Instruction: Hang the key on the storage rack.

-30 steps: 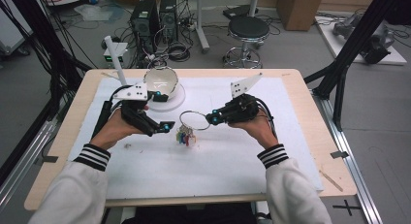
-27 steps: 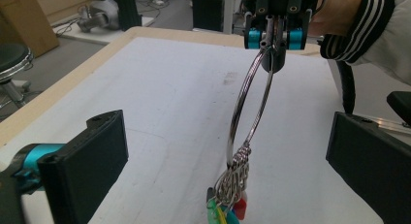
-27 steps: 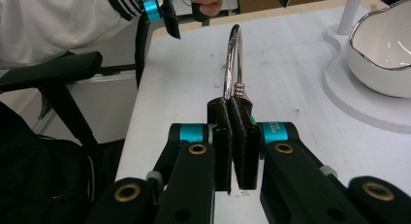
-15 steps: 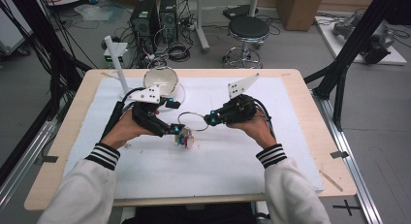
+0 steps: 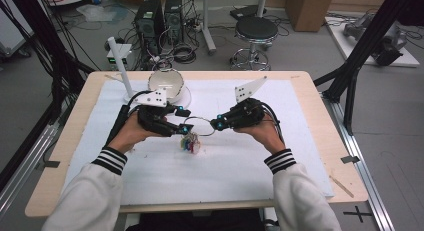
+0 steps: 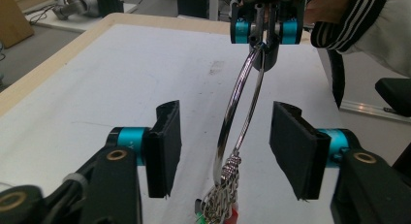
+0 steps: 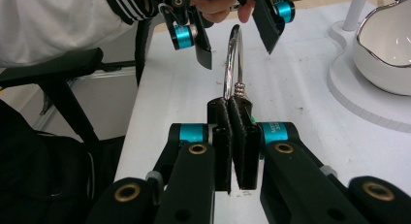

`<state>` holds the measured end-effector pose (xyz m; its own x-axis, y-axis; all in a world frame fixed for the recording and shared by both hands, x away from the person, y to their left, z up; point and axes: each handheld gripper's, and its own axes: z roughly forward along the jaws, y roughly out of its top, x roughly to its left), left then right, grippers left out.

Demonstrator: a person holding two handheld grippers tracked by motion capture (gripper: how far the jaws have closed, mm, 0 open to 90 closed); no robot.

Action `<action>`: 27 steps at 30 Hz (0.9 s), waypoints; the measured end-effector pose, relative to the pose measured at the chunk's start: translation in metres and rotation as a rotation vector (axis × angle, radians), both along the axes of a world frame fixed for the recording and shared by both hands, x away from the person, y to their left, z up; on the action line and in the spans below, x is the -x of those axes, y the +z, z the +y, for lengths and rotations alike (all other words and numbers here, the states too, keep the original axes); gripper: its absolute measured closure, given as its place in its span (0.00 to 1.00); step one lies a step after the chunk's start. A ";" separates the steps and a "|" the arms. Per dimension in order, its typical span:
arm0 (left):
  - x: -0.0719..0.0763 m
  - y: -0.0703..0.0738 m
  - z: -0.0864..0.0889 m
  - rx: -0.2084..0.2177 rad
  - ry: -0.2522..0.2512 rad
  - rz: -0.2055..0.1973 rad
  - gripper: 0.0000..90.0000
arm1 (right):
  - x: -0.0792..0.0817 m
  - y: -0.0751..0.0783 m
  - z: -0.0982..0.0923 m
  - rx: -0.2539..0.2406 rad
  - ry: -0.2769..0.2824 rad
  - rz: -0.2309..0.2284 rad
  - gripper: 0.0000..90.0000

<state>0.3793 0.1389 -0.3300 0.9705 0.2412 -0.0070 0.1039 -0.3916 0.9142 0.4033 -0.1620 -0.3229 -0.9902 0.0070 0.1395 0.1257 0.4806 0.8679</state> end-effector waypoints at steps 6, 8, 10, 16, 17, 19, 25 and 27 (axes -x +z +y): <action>0.000 0.000 0.001 -0.006 0.016 0.005 0.68 | 0.000 0.000 -0.001 0.002 -0.001 0.006 0.98; 0.000 0.000 0.001 -0.008 0.026 0.022 0.73 | 0.000 0.000 -0.001 -0.003 0.000 0.000 0.98; 0.000 0.000 0.001 -0.007 0.029 0.027 0.79 | 0.000 0.000 -0.001 0.000 0.000 0.008 0.98; 0.002 0.002 0.000 -0.026 0.026 -0.004 0.92 | -0.002 -0.001 0.000 0.000 -0.006 0.004 0.98; 0.003 0.002 0.000 -0.028 0.020 -0.016 0.94 | -0.002 -0.001 -0.001 0.000 -0.013 0.012 0.98; 0.006 0.003 -0.001 -0.038 0.014 -0.031 0.95 | -0.003 -0.002 -0.002 -0.004 -0.022 0.017 0.98; 0.007 0.004 -0.003 -0.027 0.016 -0.036 0.96 | -0.003 -0.004 -0.005 -0.020 -0.038 0.016 0.98; 0.007 0.005 -0.002 -0.037 0.013 -0.043 0.96 | -0.002 -0.004 -0.005 -0.022 -0.045 0.003 0.98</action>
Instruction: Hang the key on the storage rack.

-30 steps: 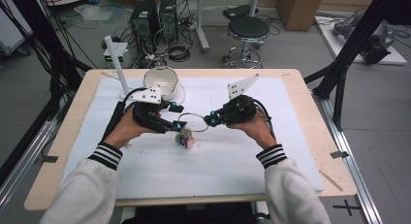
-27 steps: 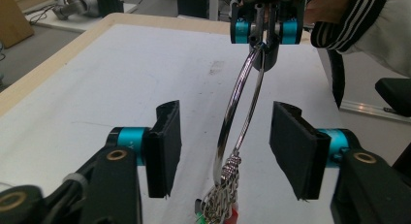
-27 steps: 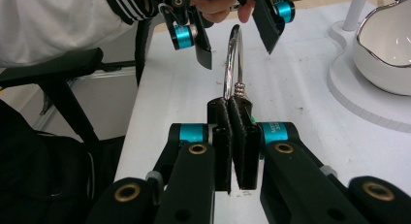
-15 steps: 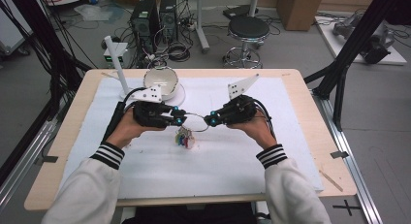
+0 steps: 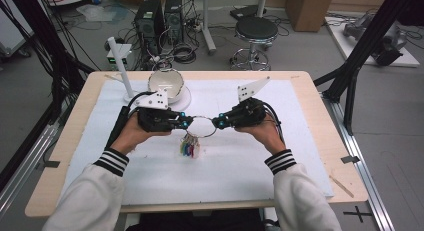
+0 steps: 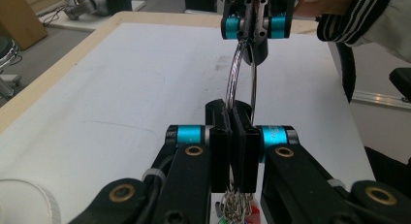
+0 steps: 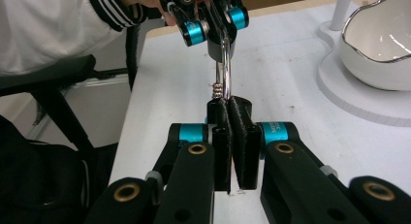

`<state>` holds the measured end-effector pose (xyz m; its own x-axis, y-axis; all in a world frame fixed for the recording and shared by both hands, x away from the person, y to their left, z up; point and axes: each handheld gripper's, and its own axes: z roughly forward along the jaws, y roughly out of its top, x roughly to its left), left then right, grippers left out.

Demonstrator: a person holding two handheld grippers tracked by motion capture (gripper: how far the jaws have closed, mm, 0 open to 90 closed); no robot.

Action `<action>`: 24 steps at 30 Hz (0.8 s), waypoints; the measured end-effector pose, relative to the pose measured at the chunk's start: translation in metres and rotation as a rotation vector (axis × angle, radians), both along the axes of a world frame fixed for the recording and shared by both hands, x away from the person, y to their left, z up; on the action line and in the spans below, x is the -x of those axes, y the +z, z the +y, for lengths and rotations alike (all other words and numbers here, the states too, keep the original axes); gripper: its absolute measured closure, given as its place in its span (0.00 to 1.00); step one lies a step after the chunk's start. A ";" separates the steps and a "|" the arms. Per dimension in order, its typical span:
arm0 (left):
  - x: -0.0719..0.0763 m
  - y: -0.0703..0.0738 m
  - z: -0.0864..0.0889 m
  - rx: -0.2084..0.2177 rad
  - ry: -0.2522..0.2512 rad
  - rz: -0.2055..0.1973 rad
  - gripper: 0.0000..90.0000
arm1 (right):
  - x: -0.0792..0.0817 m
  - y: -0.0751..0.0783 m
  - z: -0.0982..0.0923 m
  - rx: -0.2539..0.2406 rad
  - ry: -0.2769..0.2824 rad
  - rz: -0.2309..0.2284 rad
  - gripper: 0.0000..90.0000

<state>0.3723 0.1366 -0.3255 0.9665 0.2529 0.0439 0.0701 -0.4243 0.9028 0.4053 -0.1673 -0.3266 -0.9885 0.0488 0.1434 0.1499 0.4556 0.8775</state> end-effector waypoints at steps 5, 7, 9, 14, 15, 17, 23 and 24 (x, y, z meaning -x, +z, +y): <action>0.001 0.001 0.000 -0.002 0.012 0.000 0.97 | 0.001 0.002 -0.002 -0.012 -0.032 -0.017 0.86; 0.001 0.003 0.003 -0.014 0.020 -0.004 0.97 | 0.001 0.003 -0.006 -0.033 -0.056 -0.018 0.75; 0.001 0.004 0.007 -0.006 0.034 -0.005 0.97 | 0.001 0.004 -0.011 -0.046 -0.087 -0.010 0.61; 0.000 0.010 0.022 0.015 0.079 -0.016 0.97 | 0.008 0.000 -0.025 -0.043 -0.252 -0.029 0.11; 0.000 0.011 0.026 0.017 0.093 -0.020 0.97 | 0.010 -0.002 -0.029 -0.034 -0.292 -0.049 0.09; 0.000 0.012 0.031 0.022 0.113 -0.021 0.97 | 0.014 -0.006 -0.037 -0.037 -0.363 -0.105 0.01; 0.000 0.015 0.050 0.021 0.161 -0.032 0.97 | 0.024 -0.016 -0.063 -0.101 -0.454 -0.125 0.01; 0.000 0.016 0.053 0.023 0.170 -0.032 0.97 | 0.025 -0.018 -0.067 -0.102 -0.466 -0.126 0.01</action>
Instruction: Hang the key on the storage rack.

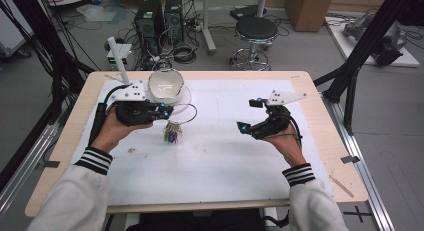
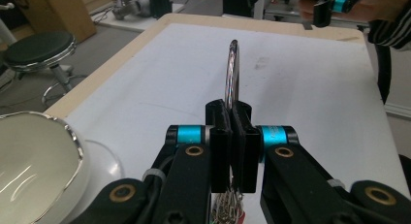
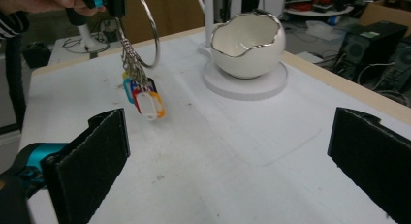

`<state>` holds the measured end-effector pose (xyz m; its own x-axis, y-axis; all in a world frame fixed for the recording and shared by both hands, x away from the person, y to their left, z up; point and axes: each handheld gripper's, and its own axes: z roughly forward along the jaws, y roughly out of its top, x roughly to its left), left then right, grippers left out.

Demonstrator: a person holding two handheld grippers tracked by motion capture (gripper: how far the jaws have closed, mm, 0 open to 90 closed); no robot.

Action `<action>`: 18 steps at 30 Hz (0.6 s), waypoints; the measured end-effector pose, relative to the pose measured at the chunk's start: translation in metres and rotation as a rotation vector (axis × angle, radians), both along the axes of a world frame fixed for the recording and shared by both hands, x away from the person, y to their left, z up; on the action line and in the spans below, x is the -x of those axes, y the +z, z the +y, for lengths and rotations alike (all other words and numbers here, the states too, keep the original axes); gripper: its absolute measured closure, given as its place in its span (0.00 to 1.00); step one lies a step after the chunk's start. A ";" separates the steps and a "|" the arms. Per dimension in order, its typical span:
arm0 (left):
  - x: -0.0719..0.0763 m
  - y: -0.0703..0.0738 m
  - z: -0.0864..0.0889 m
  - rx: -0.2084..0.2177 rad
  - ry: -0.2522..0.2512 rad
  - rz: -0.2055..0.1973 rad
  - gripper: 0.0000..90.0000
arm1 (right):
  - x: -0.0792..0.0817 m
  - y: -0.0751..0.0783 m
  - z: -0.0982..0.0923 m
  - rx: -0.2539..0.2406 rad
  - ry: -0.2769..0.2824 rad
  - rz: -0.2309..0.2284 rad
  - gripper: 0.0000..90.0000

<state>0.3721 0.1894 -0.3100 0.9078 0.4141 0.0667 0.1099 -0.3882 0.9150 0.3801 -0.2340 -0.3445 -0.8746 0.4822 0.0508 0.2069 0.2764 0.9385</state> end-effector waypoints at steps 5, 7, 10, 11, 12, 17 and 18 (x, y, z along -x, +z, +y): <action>-0.001 0.002 0.018 0.002 0.051 -0.010 0.97 | 0.010 -0.008 -0.019 -0.039 -0.052 -0.018 0.01; -0.001 0.003 0.027 0.002 0.076 -0.014 0.97 | 0.014 -0.012 -0.027 -0.053 -0.078 -0.023 0.01; -0.002 0.004 0.039 0.010 0.113 -0.020 0.97 | 0.021 -0.019 -0.038 -0.081 -0.113 -0.041 0.01; -0.003 0.004 0.043 0.012 0.127 -0.022 0.97 | 0.023 -0.022 -0.041 -0.078 -0.126 -0.048 0.01; -0.003 0.004 0.047 0.018 0.140 -0.020 0.97 | 0.025 -0.025 -0.043 -0.078 -0.141 -0.049 0.01; -0.004 0.006 0.066 0.037 0.201 -0.032 0.97 | 0.034 -0.039 -0.058 -0.108 -0.208 -0.073 0.01; -0.005 0.006 0.070 0.034 0.211 -0.036 0.97 | 0.035 -0.041 -0.060 -0.113 -0.215 -0.078 0.01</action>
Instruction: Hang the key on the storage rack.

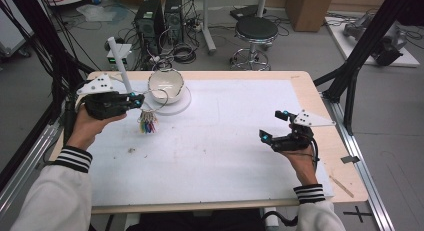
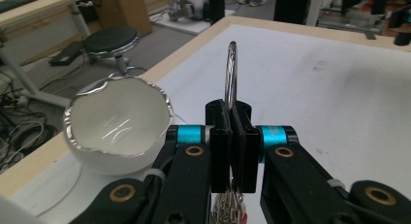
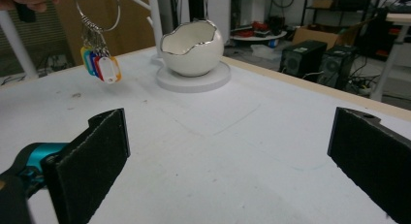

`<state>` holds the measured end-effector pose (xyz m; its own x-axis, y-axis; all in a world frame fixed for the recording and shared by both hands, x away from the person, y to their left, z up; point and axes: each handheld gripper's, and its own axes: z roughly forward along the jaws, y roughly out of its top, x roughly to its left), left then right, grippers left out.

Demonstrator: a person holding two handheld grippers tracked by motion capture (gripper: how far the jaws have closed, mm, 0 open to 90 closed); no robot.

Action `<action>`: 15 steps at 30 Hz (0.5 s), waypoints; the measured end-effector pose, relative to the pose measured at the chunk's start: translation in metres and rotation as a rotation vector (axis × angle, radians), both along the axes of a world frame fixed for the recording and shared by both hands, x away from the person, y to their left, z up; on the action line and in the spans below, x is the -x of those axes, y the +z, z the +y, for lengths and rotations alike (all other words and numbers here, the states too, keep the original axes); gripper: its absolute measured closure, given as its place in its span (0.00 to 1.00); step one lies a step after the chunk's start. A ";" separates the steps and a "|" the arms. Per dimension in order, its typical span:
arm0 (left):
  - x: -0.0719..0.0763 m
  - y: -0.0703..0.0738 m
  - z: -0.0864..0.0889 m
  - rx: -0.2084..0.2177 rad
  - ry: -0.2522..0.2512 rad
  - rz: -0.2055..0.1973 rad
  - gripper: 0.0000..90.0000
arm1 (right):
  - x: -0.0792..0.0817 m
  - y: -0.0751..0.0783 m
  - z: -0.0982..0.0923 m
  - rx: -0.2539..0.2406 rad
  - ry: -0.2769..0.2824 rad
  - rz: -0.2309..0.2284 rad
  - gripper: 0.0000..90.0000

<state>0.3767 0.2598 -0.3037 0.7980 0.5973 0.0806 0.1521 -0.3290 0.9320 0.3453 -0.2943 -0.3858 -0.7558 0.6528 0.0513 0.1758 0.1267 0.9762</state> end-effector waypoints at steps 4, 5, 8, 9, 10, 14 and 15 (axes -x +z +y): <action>-0.002 0.000 0.017 0.001 0.057 0.001 0.97 | 0.004 -0.011 -0.007 -0.025 -0.025 -0.010 0.01; -0.002 0.000 0.021 0.007 0.074 0.003 0.97 | 0.004 -0.014 -0.007 -0.028 -0.029 -0.006 0.01; -0.005 0.000 0.032 0.005 0.117 0.004 0.97 | 0.006 -0.020 -0.007 -0.025 -0.043 -0.012 0.01; -0.006 0.001 0.035 0.005 0.129 0.004 0.97 | 0.006 -0.023 -0.007 -0.031 -0.044 -0.014 0.01; -0.007 0.001 0.038 0.009 0.140 0.004 0.97 | 0.006 -0.025 -0.007 -0.031 -0.041 -0.022 0.01; -0.011 0.002 0.049 0.022 0.179 0.003 0.97 | 0.008 -0.033 -0.006 -0.037 -0.046 -0.015 0.01; -0.012 0.002 0.051 0.024 0.189 0.003 0.97 | 0.007 -0.033 -0.005 -0.029 -0.047 -0.006 0.01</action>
